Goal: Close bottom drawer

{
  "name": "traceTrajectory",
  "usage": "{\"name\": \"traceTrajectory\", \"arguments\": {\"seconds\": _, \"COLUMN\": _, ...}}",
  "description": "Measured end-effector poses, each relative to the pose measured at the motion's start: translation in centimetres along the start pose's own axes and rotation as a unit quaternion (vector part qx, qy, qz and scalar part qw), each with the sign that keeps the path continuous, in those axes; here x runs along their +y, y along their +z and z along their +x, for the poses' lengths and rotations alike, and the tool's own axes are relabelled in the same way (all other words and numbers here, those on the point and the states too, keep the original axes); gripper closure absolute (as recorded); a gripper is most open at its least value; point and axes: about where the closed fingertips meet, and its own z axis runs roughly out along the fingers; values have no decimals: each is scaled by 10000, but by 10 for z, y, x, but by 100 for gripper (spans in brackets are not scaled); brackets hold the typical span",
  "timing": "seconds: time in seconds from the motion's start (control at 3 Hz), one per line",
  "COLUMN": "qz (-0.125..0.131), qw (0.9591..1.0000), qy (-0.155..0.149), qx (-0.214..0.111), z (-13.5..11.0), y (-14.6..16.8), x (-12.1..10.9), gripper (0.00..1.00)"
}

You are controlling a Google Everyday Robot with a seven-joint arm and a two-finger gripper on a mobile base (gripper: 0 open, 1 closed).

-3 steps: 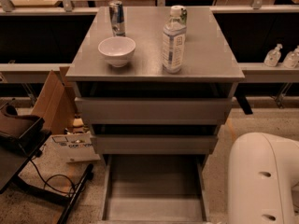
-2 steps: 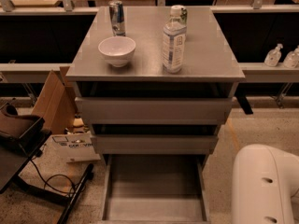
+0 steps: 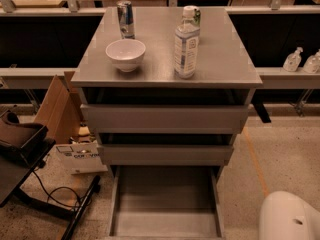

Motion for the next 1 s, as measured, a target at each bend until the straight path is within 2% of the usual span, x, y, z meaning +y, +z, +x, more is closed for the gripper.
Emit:
{"name": "traceTrajectory", "arguments": {"seconds": 0.33, "qz": 115, "qw": 9996, "qy": -167, "qx": -176, "z": -24, "y": 17, "x": -28, "gripper": 100}}
{"name": "traceTrajectory", "arguments": {"seconds": 1.0, "qz": 277, "qw": 9985, "qy": -336, "qx": -344, "z": -53, "y": 14, "x": -72, "gripper": 100}}
